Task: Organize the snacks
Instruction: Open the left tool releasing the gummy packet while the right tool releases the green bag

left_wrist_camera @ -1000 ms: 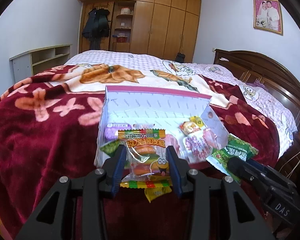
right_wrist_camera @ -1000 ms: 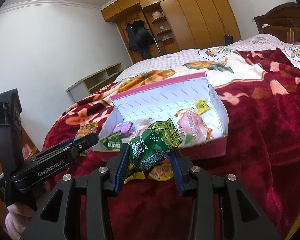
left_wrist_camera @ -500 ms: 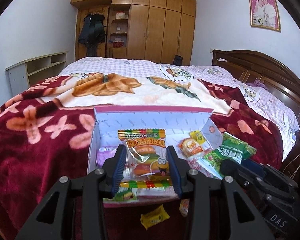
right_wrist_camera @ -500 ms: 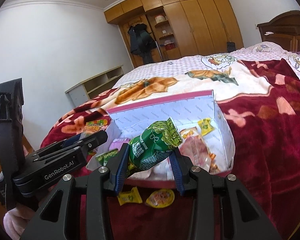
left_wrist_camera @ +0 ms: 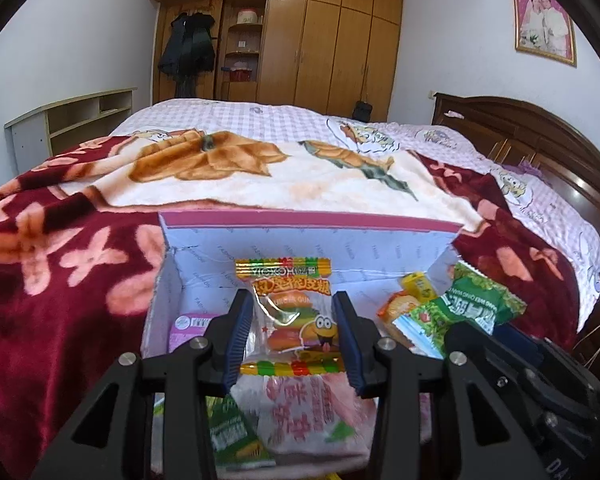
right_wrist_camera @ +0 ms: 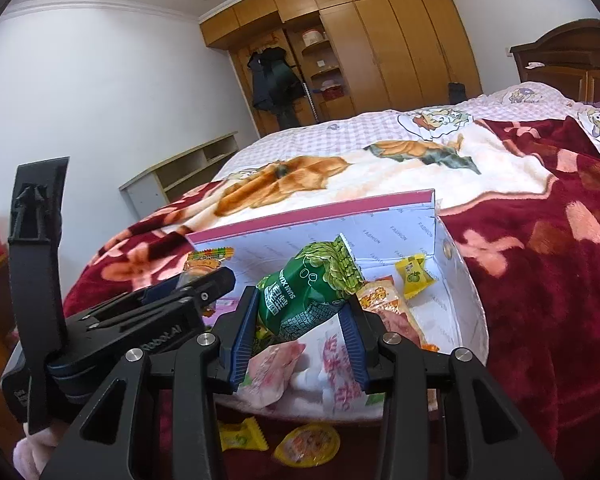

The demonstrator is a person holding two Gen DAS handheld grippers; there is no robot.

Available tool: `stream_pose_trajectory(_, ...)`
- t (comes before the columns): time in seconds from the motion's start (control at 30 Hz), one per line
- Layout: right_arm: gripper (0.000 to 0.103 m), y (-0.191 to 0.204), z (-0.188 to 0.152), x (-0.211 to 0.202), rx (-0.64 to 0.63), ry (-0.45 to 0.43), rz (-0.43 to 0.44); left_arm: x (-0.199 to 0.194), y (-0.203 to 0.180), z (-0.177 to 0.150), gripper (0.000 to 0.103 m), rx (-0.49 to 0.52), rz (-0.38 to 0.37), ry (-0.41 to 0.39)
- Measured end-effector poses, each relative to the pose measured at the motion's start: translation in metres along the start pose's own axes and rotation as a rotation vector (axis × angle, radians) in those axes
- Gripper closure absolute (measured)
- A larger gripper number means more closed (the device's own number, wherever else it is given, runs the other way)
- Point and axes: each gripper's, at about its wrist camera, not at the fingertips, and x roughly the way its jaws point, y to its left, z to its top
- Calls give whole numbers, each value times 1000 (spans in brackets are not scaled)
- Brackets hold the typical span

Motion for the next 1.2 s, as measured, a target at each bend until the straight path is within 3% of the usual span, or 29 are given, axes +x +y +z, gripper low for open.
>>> stream_pose_trajectory(0.4,62,-19,-4,39,27,9,-30,49,12,-12,60,-25,37,82)
stream_pose_trajectory(0.87,58,-27,-6,49,47,-43,-70,50,7,-18,59,-25,83,77)
stream_pose_trajectory(0.93,51,-31,-6,48,65,-50,-67,50,8,-18,53,-34,84,78)
stream_pose_trajectory(1.07,50,-32,-7,47,70,-58,-56,51,8,-18,39,-40,76,81)
stream_pose_trajectory(1.2,47,-28,-8,46,55,-65,-48,49,5,-20,33,-31,81,85)
